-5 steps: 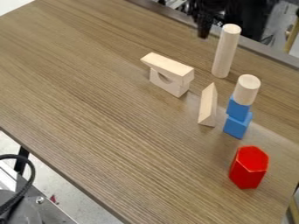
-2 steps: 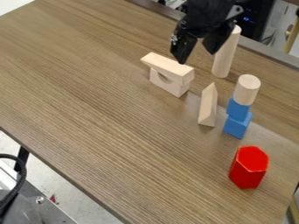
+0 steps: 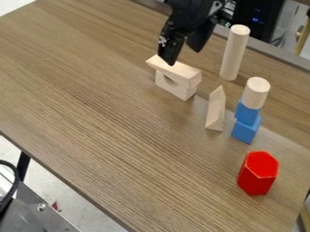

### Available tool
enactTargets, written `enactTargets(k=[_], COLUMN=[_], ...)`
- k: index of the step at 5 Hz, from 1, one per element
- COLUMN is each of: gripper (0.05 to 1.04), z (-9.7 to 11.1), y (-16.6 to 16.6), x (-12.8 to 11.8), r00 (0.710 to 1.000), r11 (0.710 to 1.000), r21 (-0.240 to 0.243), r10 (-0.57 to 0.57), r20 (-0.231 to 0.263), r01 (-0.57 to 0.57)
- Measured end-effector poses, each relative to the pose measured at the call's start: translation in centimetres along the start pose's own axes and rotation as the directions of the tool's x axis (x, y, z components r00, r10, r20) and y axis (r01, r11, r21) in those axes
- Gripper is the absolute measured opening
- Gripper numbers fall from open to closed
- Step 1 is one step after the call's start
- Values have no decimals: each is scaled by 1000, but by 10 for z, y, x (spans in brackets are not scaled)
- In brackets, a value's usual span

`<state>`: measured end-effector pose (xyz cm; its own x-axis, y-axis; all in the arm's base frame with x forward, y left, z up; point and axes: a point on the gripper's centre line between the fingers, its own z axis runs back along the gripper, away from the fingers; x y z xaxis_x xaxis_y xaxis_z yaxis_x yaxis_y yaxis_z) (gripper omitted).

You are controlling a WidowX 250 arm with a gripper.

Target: Put down the triangle and then moved the arch and triangle to center of table

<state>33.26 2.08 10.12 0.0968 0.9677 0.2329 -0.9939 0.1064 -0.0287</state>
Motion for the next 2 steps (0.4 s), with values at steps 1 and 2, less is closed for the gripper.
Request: enactTargets(k=[1,2], gripper=[999,999], z=[-16,-22], y=[-1,-10], x=[5,7], r00=[999,996], r11=[999,997], r21=[27,22], r10=[41,71], r20=[-23,-46], r01=[-41,-70])
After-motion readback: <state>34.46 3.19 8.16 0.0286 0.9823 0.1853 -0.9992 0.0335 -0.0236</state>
